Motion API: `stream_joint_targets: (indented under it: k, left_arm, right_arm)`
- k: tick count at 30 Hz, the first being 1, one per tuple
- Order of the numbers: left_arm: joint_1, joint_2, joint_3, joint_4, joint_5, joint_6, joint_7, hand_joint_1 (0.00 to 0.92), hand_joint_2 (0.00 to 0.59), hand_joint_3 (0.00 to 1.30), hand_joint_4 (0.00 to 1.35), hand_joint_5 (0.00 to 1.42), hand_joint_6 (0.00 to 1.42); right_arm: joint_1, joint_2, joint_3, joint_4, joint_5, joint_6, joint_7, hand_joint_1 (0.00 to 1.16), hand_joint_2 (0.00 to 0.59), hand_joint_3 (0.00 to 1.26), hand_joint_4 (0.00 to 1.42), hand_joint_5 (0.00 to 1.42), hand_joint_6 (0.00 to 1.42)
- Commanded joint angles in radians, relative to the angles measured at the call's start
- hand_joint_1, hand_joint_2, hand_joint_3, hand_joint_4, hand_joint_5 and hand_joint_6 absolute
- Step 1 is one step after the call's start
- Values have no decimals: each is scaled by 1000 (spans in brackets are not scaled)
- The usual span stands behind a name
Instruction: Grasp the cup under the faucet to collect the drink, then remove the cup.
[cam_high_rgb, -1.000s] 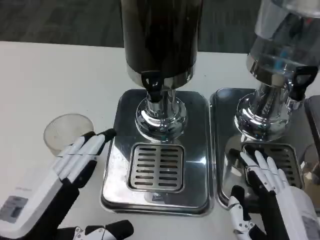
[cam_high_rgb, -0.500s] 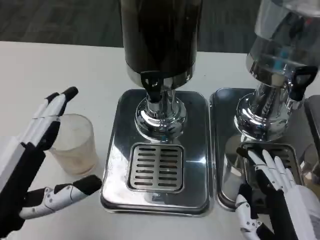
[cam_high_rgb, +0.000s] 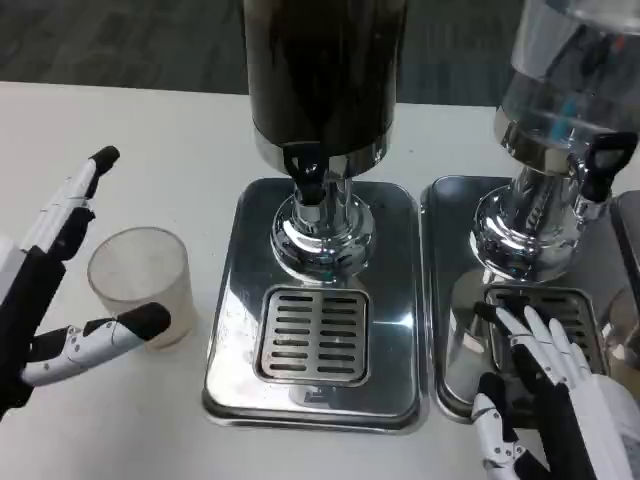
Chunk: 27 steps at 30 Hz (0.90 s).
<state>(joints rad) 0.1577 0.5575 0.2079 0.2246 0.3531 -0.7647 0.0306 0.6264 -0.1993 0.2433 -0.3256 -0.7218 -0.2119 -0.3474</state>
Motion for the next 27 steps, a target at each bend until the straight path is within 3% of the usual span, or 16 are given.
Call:
stream_joint_targets:
  k: [1,12,27]
  left_arm:
    - [-54,33,-26,94,-26,-37,-26,0,1,0,0,36,212]
    - [-201,78,-80,364,16,-122,10,0,0,0,0,14,208]
    - [-330,170,-173,658,133,-205,165,0,0,0,0,6,213]
  right_arm:
    - [4,21,11,-27,-22,9,-5,307,586,176,54,13,1]
    - [19,61,25,-24,-47,6,-29,310,586,178,62,15,1]
    - [29,72,38,-13,-47,5,-45,311,586,182,64,15,8]
